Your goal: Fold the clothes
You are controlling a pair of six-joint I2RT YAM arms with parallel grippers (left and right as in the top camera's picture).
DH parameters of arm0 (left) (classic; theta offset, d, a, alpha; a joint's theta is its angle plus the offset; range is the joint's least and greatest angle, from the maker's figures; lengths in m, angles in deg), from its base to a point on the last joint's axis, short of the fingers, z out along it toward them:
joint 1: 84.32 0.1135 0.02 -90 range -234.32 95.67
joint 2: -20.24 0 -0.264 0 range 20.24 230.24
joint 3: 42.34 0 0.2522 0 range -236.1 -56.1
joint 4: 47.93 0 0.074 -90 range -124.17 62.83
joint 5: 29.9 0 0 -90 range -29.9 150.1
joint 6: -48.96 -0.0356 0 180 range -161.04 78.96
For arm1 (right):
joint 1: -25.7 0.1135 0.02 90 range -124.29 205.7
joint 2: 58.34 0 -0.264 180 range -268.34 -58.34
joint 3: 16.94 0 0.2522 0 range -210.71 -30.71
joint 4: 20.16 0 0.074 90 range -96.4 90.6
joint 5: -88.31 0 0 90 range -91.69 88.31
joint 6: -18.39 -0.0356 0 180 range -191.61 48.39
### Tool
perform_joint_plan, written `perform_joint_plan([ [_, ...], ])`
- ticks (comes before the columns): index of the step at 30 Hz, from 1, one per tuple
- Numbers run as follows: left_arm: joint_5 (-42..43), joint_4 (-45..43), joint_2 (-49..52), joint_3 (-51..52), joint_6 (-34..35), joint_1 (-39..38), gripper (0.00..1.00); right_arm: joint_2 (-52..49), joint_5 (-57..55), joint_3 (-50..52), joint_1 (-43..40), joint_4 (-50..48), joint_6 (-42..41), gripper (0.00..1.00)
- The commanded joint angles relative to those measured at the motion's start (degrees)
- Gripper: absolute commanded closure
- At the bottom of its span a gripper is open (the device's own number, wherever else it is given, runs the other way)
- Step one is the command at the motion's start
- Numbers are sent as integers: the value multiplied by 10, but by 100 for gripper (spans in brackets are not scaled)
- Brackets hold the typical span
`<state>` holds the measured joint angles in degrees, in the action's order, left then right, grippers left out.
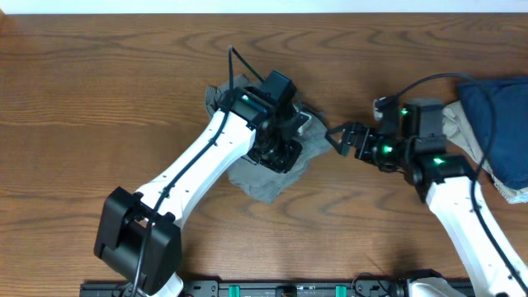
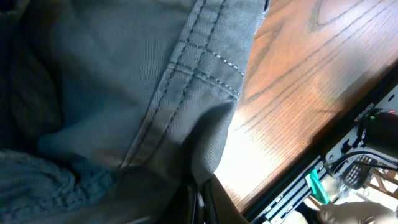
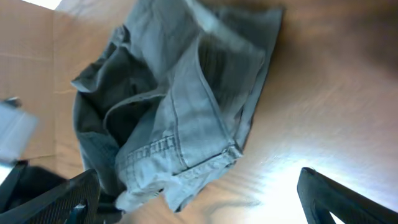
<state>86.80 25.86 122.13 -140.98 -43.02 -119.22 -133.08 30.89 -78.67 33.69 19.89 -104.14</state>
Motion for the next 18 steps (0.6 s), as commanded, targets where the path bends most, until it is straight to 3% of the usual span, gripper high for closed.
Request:
perform_joint_plan([
  [1,-2,3,5,2,-7,-3,94,-43,9,-7,26,0,-101,1],
  [5,-2,3,5,2,-8,-3,94,-97,12,-7,52,-31,-144,2],
  [8,-2,3,5,2,-7,-3,94,-127,23,-7,62,-89,-165,9],
  [9,-2,3,5,2,-7,-3,94,-135,24,-7,64,-110,-170,18],
  [10,-2,3,5,2,-7,-3,94,-141,24,-7,66,-130,-174,34],
  [12,-2,3,5,2,-8,-3,94,-145,23,-7,67,-157,-172,83],
  [13,-2,3,5,2,-8,-3,94,-145,18,-7,67,-164,-170,99],
  [16,-4,3,4,2,-8,-3,94,-140,9,-8,64,-189,-117,99],
  [18,-8,3,4,2,-11,-1,88,-135,12,-17,58,-187,-67,99],
])
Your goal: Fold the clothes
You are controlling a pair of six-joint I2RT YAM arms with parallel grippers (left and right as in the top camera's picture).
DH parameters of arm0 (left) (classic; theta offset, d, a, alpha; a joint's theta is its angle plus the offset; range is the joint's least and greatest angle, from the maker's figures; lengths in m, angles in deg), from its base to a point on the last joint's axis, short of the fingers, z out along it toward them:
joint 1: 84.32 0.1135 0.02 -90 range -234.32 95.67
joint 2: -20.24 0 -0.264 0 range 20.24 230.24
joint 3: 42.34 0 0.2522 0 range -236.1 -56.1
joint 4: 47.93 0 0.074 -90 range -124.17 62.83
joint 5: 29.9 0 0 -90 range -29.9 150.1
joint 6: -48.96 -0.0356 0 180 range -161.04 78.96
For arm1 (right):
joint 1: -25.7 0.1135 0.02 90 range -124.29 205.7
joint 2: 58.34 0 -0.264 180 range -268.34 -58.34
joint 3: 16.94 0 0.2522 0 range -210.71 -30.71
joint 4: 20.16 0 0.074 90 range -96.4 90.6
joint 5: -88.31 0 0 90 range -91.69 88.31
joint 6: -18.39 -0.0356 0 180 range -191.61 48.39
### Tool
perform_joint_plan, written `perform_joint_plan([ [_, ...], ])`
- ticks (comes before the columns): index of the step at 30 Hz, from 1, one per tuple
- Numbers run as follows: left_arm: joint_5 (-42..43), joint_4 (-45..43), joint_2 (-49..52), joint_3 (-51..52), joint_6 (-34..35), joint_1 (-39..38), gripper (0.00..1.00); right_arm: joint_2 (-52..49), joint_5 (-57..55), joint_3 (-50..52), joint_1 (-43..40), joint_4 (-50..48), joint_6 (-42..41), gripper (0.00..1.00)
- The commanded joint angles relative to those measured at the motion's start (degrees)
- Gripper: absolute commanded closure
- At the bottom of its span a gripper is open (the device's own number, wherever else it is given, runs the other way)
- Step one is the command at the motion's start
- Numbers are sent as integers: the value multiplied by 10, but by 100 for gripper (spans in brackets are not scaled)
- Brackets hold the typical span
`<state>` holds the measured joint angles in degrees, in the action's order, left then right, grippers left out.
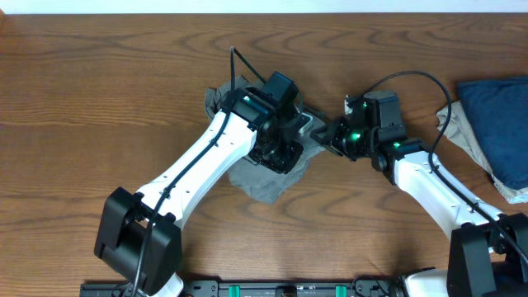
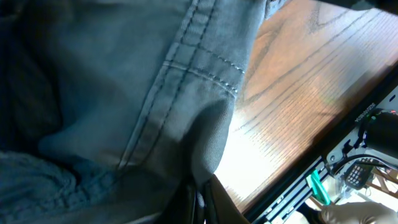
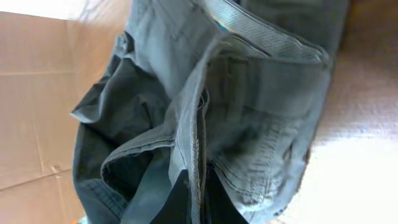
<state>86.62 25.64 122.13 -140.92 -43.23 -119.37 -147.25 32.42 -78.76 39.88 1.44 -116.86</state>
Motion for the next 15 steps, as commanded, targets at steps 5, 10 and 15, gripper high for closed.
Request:
perform_joint_plan([
  [5,-75,3,-6,-10,-12,18,77,39,-13,-107,-37,160,204,99],
  [10,-86,-9,-19,-25,0,54,77,79,-171,-221,-82,402,284,99],
  [15,-86,-51,-19,-25,87,99,59,113,-289,-278,-137,571,312,99],
])
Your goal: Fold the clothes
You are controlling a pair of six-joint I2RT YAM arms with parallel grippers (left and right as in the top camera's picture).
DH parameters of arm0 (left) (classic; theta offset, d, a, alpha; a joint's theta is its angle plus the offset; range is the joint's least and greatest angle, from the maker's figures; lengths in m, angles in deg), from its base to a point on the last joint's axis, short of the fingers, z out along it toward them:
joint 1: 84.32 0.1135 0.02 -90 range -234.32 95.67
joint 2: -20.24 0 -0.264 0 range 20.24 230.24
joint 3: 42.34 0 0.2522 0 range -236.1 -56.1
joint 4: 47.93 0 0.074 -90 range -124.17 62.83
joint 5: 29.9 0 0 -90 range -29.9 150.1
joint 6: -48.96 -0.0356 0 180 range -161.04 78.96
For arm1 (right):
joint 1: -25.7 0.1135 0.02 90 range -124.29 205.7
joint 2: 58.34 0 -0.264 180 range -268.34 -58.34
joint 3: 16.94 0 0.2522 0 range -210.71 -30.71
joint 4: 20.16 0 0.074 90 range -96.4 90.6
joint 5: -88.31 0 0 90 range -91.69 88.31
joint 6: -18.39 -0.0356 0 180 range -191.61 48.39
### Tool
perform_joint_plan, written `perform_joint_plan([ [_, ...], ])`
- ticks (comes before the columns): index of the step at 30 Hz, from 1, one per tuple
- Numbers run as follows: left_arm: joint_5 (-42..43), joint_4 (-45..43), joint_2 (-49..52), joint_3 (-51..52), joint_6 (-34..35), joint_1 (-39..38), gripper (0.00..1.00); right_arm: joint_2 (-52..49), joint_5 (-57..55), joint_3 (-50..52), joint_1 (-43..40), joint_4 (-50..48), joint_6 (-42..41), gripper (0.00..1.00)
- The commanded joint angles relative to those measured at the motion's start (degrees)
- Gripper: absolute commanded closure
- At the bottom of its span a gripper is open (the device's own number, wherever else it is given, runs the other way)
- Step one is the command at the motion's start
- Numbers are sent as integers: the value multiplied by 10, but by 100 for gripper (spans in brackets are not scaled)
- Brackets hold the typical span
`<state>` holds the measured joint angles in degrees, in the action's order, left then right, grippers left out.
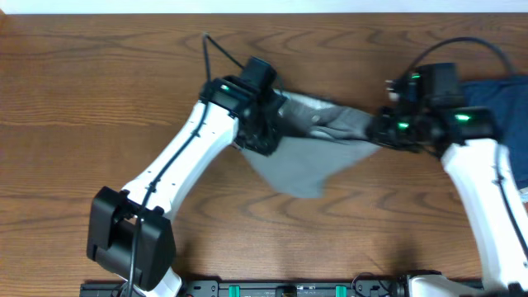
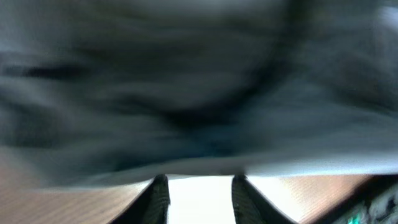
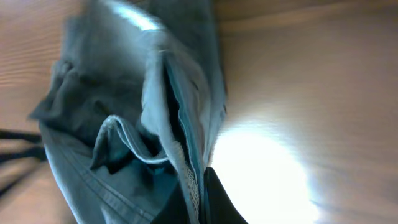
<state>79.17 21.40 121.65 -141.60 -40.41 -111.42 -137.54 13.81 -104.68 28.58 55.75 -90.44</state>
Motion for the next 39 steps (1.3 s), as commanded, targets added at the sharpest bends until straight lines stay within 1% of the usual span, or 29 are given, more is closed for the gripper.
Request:
perform_joint_plan([
  [1,-12,-18,-14,-18,84,25,55,22,-108,-19,-33,45,48,99],
  [3,-11,-29,-14,-18,118,32,49,25,-112,-19,-46,69,52,99],
  [4,-11,-31,-14,-18,134,33,43,25,-112,-19,-52,80,58,99],
  [5,-10,-32,-14,-17,144,33,40,24,-113,-19,-55,85,59,99],
  [9,41,-21,-14,-11,146,26,39,23,-117,-18,-58,82,58,99],
  [14,38,-7,-7,9,145,15,39,23,-116,-18,-58,79,58,99],
  [16,38,-7,2,20,136,12,33,23,-117,-18,-58,79,58,99],
  [19,38,-8,17,38,114,12,30,23,-116,-18,-58,80,58,99],
  [28,46,-24,68,56,99,10,32,23,-116,-18,-58,79,58,99],
  [34,54,-30,80,56,94,-12,32,23,-117,-18,-58,79,58,99],
  [36,54,-35,80,56,94,-22,37,23,-117,-18,-58,79,58,99],
  [38,54,-41,80,56,95,-32,49,23,-117,-18,-58,79,58,99],
  [39,54,-45,80,56,95,-36,54,23,-117,-18,-58,79,58,99],
])
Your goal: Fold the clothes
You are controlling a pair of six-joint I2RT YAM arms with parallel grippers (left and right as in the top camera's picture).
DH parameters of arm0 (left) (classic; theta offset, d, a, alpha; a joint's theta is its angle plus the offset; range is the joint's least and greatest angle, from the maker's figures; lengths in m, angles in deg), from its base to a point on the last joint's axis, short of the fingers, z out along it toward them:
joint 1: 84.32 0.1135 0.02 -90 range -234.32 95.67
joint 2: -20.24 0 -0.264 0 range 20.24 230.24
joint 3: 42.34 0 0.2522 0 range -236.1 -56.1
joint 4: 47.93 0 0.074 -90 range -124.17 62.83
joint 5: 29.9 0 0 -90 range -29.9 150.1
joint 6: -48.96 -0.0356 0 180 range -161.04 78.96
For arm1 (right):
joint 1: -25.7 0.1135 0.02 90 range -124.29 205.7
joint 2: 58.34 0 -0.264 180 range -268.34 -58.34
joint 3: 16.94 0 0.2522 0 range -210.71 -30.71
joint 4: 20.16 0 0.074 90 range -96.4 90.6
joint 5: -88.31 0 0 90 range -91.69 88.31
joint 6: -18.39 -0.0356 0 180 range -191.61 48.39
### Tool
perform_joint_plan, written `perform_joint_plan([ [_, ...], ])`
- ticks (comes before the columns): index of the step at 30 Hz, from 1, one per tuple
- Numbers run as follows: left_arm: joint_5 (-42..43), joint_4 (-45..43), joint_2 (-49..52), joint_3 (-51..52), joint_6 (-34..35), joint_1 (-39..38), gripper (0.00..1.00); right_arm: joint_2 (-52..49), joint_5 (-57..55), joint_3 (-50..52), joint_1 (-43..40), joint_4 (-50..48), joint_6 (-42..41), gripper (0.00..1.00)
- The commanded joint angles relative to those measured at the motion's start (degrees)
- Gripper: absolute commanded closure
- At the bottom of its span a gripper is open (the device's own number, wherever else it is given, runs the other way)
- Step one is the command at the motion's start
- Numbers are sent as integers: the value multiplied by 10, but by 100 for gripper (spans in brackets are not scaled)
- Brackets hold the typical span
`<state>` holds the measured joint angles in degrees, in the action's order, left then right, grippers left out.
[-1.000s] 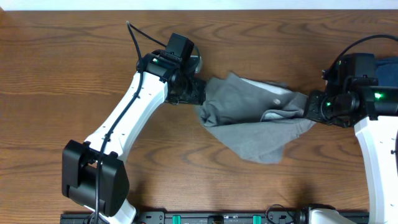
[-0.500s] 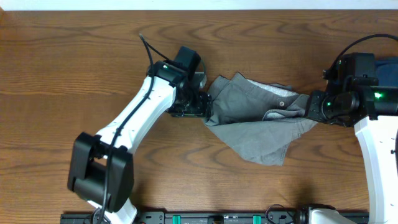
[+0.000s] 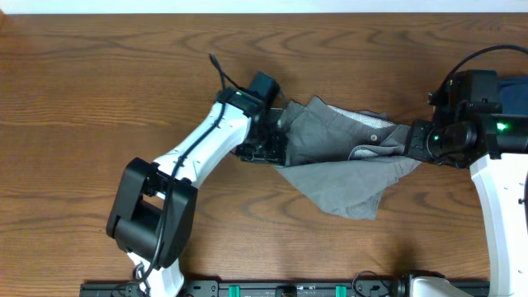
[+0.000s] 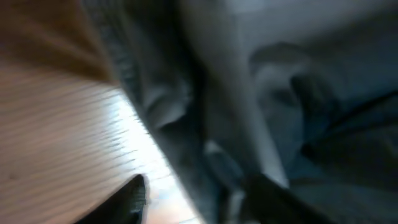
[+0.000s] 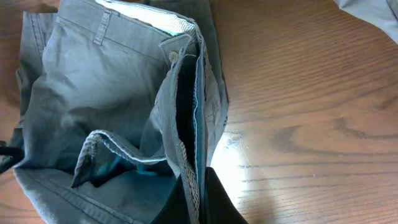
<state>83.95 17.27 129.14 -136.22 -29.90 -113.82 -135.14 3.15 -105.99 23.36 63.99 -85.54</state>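
A pair of grey trousers [image 3: 346,165] lies partly spread and rumpled on the wooden table [image 3: 99,91], between my two arms. My right gripper [image 3: 412,142] is shut on the waistband at the open fly [image 5: 198,186]; the button and belt loops [image 5: 93,93] show in the right wrist view. My left gripper [image 3: 266,148] sits at the cloth's left edge. In the blurred left wrist view its jaws [image 4: 199,202] stand apart over the table, with grey cloth [image 4: 261,93] against the right finger.
A corner of pale cloth [image 5: 373,9] lies on the table beyond the trousers in the right wrist view. A black rail [image 3: 289,289] runs along the table's near edge. Bare wood lies left of and behind the arms.
My right gripper has moved to the right with the waistband, and the trousers lie farther right and more spread. The left gripper sits slightly lower, its jaws wider apart.
First the trousers were a bunched heap, with my left gripper shut on a fold and the right gripper open nearby. Then the right gripper was shut on the waistband. Later the cloth was stretched between both arms and the left jaws stood apart. Now it lies spread toward the right.
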Motion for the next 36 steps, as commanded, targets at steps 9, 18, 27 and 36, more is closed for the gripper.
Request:
perform_joint_plan([
  [9,-19,-27,5,0,-10,-18,94,-1,-10,-5,-6,-3,9,99],
  [18,-73,-25,-30,-83,1,38,94,-1,-50,-5,-7,-21,12,99],
  [27,-123,-36,-61,-303,80,223,94,-1,-39,-5,-6,-133,120,99],
  [36,-30,59,-60,-329,80,260,90,-1,40,-5,-6,-151,197,99],
])
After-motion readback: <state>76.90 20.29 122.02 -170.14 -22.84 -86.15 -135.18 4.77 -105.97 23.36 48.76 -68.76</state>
